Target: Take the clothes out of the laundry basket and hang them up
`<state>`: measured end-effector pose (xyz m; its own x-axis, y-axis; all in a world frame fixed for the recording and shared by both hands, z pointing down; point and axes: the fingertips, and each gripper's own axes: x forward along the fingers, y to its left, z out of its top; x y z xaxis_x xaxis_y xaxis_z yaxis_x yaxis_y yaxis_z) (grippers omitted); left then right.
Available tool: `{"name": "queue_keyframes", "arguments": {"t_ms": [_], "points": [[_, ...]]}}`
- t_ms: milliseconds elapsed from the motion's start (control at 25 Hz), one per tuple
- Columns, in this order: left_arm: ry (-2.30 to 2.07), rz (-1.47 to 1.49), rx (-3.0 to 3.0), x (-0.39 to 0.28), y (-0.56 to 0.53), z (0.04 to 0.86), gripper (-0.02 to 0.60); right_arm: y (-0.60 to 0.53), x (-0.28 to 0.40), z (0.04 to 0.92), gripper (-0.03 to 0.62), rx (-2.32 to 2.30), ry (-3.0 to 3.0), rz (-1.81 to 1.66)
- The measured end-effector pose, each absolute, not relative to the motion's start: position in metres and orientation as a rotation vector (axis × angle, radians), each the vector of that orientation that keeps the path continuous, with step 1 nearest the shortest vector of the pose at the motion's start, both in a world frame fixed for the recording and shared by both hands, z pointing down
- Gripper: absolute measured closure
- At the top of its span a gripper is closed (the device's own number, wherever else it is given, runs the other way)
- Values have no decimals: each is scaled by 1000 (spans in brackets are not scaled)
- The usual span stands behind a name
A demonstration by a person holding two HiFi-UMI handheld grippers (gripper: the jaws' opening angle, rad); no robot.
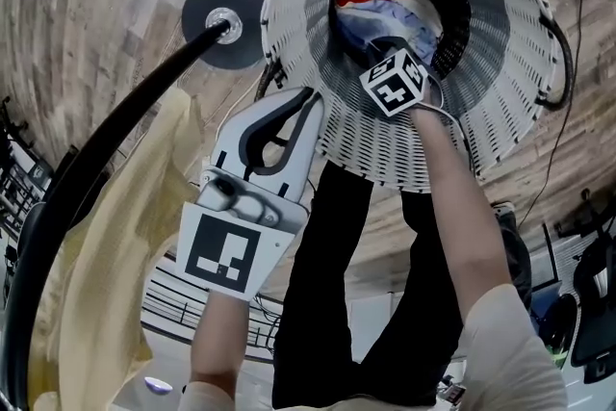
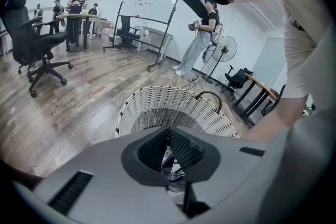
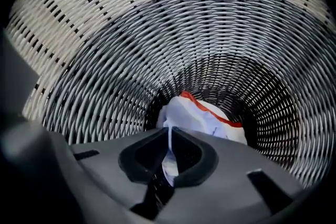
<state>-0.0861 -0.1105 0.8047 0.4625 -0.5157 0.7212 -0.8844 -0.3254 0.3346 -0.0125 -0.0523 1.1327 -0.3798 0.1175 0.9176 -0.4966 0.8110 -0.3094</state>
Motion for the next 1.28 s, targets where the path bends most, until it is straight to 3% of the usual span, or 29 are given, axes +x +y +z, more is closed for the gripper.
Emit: {"name": "queue_keyframes", "arguments": {"t_ms": [480, 1280], "points": [[-1192, 673, 1972, -82, -107, 793, 549, -68, -5, 1082, 580, 333, -1881, 677], [-1180, 626, 2023, -50, -101, 711, 549, -57, 37, 889, 582, 273, -1973, 659]]}}
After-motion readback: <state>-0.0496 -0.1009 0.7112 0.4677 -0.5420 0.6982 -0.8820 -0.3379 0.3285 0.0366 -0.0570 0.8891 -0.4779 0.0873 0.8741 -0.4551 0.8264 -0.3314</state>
